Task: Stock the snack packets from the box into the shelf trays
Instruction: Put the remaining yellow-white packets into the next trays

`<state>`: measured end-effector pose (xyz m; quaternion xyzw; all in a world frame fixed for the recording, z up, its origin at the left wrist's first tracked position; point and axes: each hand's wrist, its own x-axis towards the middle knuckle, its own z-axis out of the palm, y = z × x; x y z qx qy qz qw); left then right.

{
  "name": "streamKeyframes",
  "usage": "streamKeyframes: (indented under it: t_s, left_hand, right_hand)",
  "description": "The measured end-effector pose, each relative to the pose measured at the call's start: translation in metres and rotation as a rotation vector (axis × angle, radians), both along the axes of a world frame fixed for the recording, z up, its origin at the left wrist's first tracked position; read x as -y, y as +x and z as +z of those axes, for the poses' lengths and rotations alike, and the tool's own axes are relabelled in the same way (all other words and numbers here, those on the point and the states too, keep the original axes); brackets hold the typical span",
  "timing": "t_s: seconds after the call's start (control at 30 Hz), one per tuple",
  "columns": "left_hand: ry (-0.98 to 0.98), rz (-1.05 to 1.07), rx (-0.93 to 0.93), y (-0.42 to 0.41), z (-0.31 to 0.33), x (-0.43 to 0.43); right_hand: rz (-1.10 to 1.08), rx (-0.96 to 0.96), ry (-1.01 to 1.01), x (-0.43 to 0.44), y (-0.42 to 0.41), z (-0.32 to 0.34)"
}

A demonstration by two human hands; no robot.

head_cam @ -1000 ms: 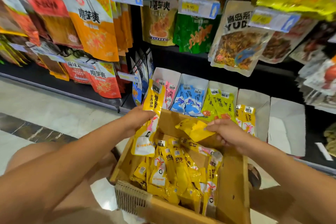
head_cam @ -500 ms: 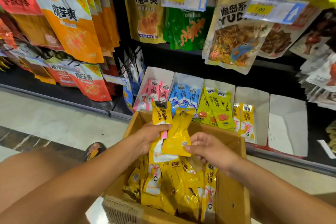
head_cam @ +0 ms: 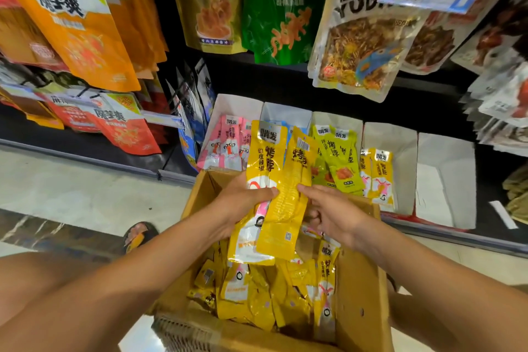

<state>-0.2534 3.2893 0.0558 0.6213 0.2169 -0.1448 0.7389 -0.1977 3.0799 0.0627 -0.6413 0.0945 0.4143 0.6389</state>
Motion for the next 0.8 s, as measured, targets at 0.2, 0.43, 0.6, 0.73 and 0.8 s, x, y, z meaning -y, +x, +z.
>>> streamKeyframes:
  t_s: [0.2, 0.43, 0.6, 0.73, 0.8]
  left_hand:
    - [0.077, 0.059, 0.067, 0.000, 0.002, -0.004]
    - [-0.197, 0.156, -0.020, 0.004, -0.011, -0.003]
    - [-0.289, 0.060, -0.005, -0.004, 0.017, 0.017]
    - [-0.211, 0.026, 0.078, -0.008, 0.018, 0.018]
    - [-0.124, 0.057, 0.087, -0.007, 0.013, 0.015]
  right_hand:
    - [-0.054, 0.213, -0.061, -0.004, 0.007, 0.007]
    - [-0.004, 0.592, -0.234, -0.013, 0.000, 0.017]
    - [0.012, 0.560, -0.140, -0.026, -0.011, 0.015]
    - [0.061, 0.480, -0.027, -0.030, -0.013, 0.013]
    - [0.078, 0.462, -0.011, -0.032, -0.012, 0.012]
